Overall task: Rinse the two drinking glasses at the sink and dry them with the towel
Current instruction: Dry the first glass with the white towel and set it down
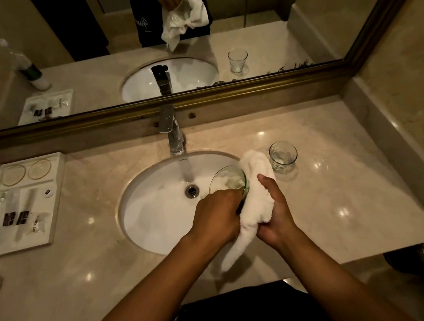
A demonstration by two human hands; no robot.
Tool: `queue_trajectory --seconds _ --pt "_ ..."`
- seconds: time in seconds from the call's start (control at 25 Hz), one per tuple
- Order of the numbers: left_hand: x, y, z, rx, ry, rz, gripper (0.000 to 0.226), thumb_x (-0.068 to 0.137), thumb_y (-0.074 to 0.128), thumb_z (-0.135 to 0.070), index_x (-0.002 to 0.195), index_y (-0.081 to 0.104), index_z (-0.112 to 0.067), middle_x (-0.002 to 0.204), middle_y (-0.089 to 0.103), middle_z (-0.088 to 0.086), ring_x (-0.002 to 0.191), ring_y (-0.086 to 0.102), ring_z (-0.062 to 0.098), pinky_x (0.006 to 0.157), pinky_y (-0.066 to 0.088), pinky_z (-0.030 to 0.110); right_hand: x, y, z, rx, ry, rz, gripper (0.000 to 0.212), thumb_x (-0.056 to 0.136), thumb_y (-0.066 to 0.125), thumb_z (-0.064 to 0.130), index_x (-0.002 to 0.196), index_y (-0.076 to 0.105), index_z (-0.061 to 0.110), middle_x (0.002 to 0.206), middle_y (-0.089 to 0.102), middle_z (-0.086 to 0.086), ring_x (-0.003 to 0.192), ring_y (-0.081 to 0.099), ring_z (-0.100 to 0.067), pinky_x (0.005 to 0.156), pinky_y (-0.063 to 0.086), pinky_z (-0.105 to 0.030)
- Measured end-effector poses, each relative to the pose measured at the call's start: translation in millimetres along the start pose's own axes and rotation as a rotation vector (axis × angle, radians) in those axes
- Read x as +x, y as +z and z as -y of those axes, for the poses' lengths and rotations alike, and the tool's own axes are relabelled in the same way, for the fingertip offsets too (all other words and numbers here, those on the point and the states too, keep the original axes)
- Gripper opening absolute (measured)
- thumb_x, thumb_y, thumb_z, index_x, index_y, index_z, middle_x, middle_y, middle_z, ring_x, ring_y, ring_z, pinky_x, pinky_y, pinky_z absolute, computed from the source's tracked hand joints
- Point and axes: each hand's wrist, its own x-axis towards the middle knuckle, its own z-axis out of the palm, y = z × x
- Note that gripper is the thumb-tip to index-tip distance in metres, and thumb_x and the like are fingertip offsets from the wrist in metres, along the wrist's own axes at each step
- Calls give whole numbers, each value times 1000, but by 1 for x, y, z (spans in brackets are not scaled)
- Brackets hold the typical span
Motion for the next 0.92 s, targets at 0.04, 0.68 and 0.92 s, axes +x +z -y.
queue_trajectory --seconds 0.04,0.68,0.92 --pt "2 -3 3 -4 19 62 18 86 63 -31 104 63 -27 104 70 -1 92 66 29 62 46 32 -4 0 2 87 1 49 17 90 57 29 93 74 27 70 67 4 65 64 -5 55 42 -19" --pt "-4 26 14 -706 -278 -233 90 65 71 -68 144 41 -37 155 38 -4 144 36 15 117 38 46 -27 -6 11 -22 -49 182 33 65 77 29 95 81 16 94 77 -10 83 75 -23 70 60 -32" --pt "-8 6 21 -985 -139 -386 66 66 82 -36 126 57 -32 122 70 -5 116 66 12 98 55 31 -27 -8 19 -435 -203 225 31 78 72 13 109 72 16 110 75 -17 104 71 -33 86 58 -41"
